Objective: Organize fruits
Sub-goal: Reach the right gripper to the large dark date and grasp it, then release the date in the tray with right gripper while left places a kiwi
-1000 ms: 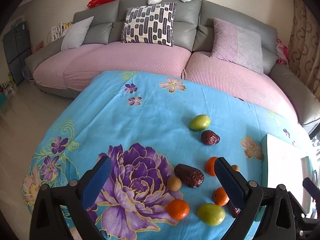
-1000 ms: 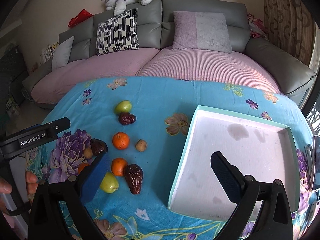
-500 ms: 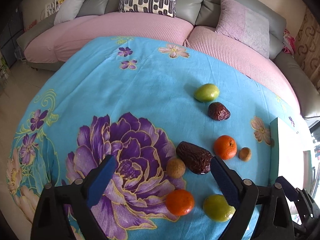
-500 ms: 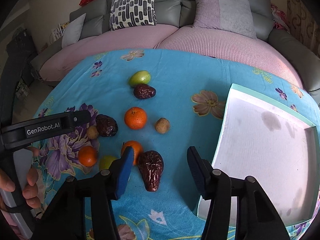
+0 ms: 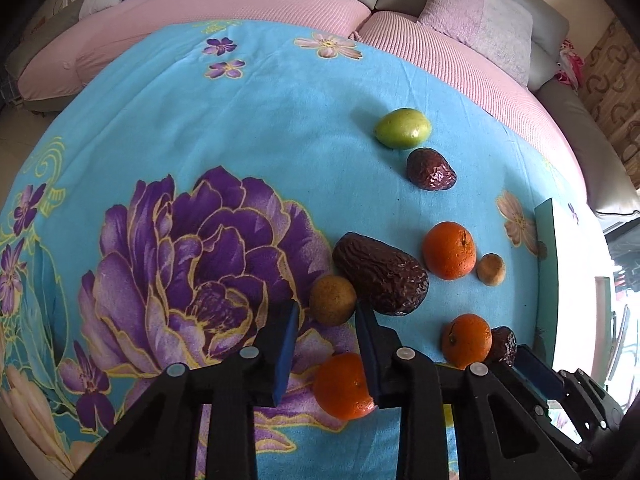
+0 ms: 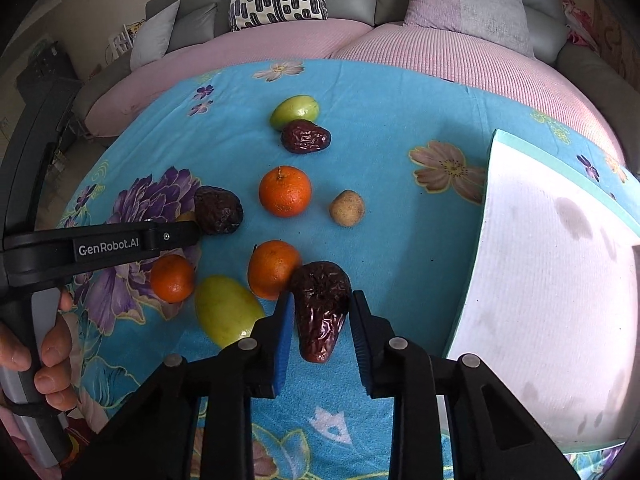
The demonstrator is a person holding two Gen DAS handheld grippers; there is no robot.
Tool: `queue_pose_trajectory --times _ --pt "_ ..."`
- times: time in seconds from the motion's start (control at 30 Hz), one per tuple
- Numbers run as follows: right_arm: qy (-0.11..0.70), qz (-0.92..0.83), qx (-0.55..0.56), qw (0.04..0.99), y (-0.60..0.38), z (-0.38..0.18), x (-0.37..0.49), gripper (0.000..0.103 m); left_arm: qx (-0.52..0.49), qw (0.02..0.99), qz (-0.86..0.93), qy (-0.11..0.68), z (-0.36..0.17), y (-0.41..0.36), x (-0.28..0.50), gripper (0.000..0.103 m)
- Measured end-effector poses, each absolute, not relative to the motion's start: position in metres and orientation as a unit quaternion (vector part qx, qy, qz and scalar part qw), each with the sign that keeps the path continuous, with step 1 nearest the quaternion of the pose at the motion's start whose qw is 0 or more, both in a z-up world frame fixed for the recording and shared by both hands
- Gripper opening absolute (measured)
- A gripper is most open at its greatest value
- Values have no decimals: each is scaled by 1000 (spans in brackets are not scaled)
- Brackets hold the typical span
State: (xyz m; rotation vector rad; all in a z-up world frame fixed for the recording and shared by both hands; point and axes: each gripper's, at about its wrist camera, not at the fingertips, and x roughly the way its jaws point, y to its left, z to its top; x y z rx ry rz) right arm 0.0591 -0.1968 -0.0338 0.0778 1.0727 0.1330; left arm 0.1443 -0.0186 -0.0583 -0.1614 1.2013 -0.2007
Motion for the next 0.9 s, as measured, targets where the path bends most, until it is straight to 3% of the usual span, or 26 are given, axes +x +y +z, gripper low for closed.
queue_pose_trajectory --times 0.23,0.27,0.47,0.63,0.77,0.9 --pt "480 44 61 874 -215 -12 55 29 -81 832 -99 539 -38 -20 145 21" --pt "476 40 63 876 -218 -9 56 29 -85 834 -100 535 -35 -20 144 13" --pt "464 5 91 881 -249 2 52 29 -77 846 -106 517 -28 -23 142 12" --pt "465 -8 102 879 -263 1 49 29 -94 828 -84 547 -45 -16 148 17" --pt "466 -5 99 879 -260 0 49 29 -93 820 -77 559 -52 -12 147 35" --pt "465 -6 98 880 -258 -1 49 29 -79 816 -80 568 -58 -16 148 35"
